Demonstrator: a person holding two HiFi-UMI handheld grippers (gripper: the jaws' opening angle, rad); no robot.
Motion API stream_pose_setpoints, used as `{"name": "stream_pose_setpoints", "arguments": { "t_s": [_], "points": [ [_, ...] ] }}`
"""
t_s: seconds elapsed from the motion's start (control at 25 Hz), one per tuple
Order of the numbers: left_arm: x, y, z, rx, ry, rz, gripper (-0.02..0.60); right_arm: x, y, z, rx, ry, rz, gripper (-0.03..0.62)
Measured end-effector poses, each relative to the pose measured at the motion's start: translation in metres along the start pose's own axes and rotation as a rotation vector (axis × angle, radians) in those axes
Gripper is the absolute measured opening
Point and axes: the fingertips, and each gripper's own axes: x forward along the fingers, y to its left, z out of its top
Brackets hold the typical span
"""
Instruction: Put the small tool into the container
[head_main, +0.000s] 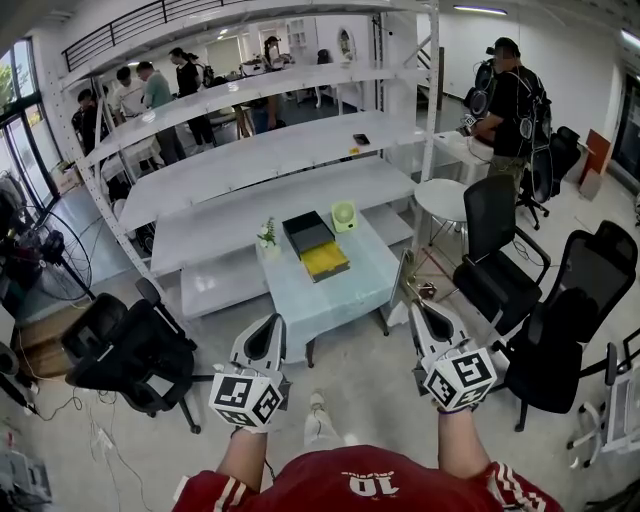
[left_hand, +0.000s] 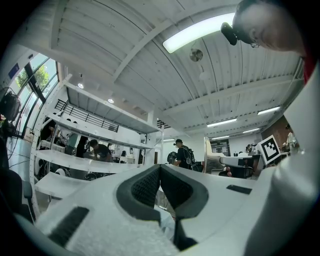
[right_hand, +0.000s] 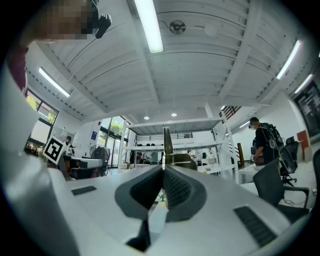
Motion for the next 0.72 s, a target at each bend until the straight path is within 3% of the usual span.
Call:
{"name": "stream_pose_setpoints", "arguments": {
  "t_s": [0.72],
  "points": [
    [0.012,-0.005,-0.003,0.009,0.005,-0.025,-0.006,0.003,-0.007,-0.011,0.024,0.031,-0.016,0.009]
  ]
}}
